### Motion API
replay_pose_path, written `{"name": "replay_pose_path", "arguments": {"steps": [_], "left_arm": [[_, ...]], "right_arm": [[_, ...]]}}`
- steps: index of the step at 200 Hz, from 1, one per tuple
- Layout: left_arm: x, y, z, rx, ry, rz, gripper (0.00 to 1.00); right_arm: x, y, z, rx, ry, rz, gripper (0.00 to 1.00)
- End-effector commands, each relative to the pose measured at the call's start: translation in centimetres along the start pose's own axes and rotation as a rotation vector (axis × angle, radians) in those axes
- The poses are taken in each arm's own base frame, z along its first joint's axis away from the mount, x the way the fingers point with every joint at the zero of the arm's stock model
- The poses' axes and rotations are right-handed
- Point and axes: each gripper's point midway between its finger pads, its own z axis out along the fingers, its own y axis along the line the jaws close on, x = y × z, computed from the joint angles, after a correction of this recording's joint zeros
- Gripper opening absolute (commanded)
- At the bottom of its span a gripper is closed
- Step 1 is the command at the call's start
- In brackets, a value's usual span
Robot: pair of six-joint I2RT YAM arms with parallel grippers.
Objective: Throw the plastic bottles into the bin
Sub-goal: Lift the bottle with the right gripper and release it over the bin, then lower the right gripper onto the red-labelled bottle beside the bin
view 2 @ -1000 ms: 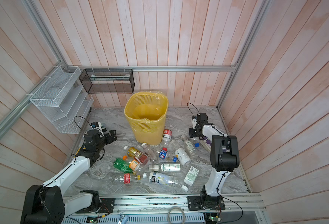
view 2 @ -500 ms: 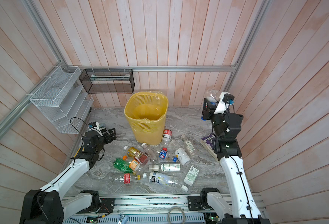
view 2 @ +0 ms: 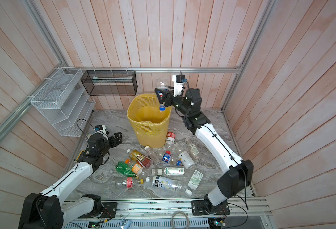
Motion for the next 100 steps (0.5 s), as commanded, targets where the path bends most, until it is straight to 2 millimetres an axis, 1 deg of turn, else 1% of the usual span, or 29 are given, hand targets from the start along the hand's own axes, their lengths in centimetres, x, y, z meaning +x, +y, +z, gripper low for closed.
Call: {"name": "replay_pose_path", "arguments": {"steps": [1, 7, 20, 31, 45, 59, 72, 86, 90, 99, 100], "left_arm": [[-1.8, -0.2, -0.9, -0.021, -0.042, 0.023, 1.00], [-1.9, -0.1, -1.1, -0.028, -0.045, 0.028, 1.00], [-2.2, 0.0, -1.6, -0.035, -0.057, 0.036, 1.00], [-2.3, 0.0, -1.8, -0.035, -0.062, 0.041, 1.00], [-2.3, -0.1, -2.0, -0.032, -0.063, 0.043, 1.00], [-2.4, -0.2, -2.1, -0.030, -0.065, 0.044, 1.00], [-2.3, -0.3, -2.2, -0.027, -0.063, 0.043, 1.00], [-2.3, -0.4, -2.4, -0.025, -0.066, 0.049, 1.00], [-2.3, -0.5, -2.4, -0.025, -0.067, 0.053, 1.00], [-2.3, -0.7, -2.5, -0.022, -0.070, 0.063, 1.00], [-2.3, -0.7, -2.5, -0.022, -0.071, 0.065, 1.00]], "right_arm": [[0.5, -0.3, -1.0, 0.078, 0.096, -0.091, 0.93], [-0.3, -0.5, -1.8, 0.112, 0.070, -0.108, 1.00], [-2.4, -0.7, -3.8, 0.178, 0.006, -0.143, 1.00], [-3.5, -0.9, -5.4, 0.227, -0.025, -0.166, 1.00], [-4.0, -1.3, -6.9, 0.282, -0.032, -0.174, 1.00], [-3.7, -2.2, -8.6, 0.347, -0.028, -0.164, 0.99], [-2.0, -3.4, -10.0, 0.401, -0.004, -0.129, 0.98], [0.3, -5.1, -11.6, 0.458, 0.018, -0.075, 0.96], [1.7, -6.0, -12.0, 0.480, 0.038, -0.056, 0.95], [3.4, -7.4, -13.1, 0.514, 0.057, -0.010, 0.92], [4.0, -7.7, -13.2, 0.520, 0.067, -0.003, 0.92]]}}
